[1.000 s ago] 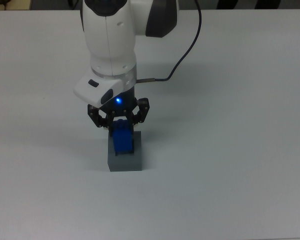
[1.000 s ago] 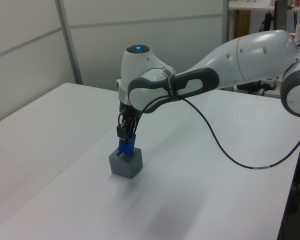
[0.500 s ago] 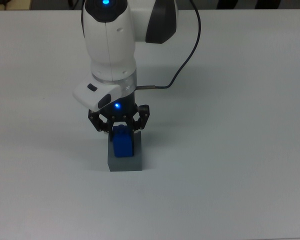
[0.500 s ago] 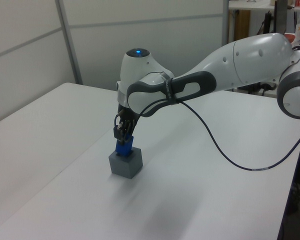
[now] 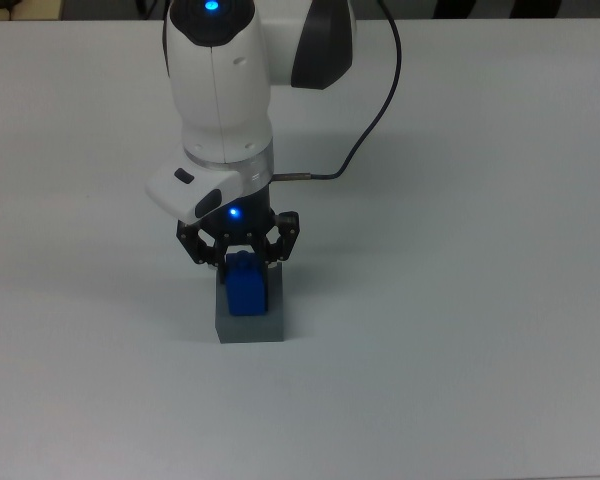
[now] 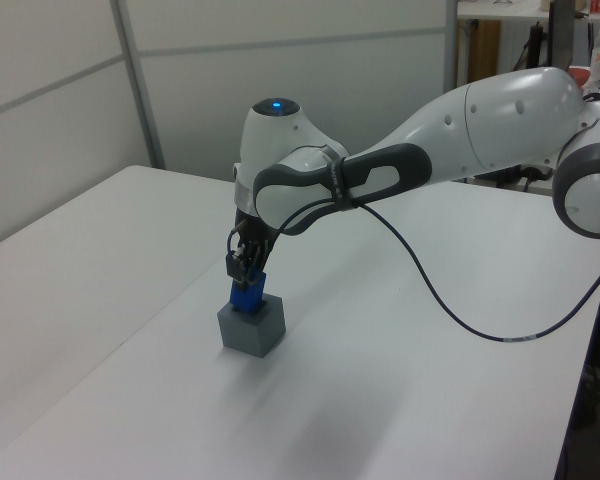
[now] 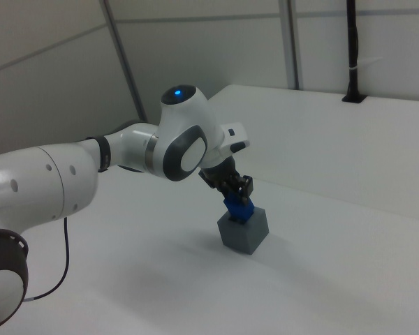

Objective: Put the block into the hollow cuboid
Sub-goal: 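Lower the blue block into the grey cube's opening, then open the gripper and raise it away from the grey cube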

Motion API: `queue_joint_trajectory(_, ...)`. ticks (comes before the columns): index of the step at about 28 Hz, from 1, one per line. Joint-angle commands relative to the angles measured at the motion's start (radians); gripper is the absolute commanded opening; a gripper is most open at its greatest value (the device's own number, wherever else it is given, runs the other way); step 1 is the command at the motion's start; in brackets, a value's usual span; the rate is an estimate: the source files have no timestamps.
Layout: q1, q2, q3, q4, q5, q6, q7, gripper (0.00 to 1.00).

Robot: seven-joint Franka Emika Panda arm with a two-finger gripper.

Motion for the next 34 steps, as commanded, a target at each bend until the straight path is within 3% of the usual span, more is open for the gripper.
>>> queue_joint_trajectory(1, 0.004, -0.001, -0.002, 0.013, 0.019, -0.037, 0.009, 0.26)
queue_joint_trajectory(10, 0.002, -0.013, -0.004, 0.013, 0.019, -0.104, 0.011, 0.3)
queue_joint_trajectory(11, 0.002, -0.012, -0.004, 0.013, 0.019, -0.104, 0.011, 0.4)
queue_joint_trajectory(12, 0.002, -0.012, -0.004, 0.013, 0.019, -0.104, 0.012, 0.87)
queue_joint_trajectory(13, 0.004, -0.012, -0.004, 0.013, 0.016, -0.104, 0.012, 1.0)
queue_joint_trajectory(22, 0.008, -0.042, -0.004, 0.013, 0.018, -0.12, 0.09, 1.0)
queue_joint_trajectory(27, 0.008, -0.134, -0.004, 0.01, 0.015, -0.293, 0.1, 1.0)
queue_joint_trajectory(34, 0.002, -0.346, -0.015, -0.075, 0.007, -0.492, 0.093, 1.0)
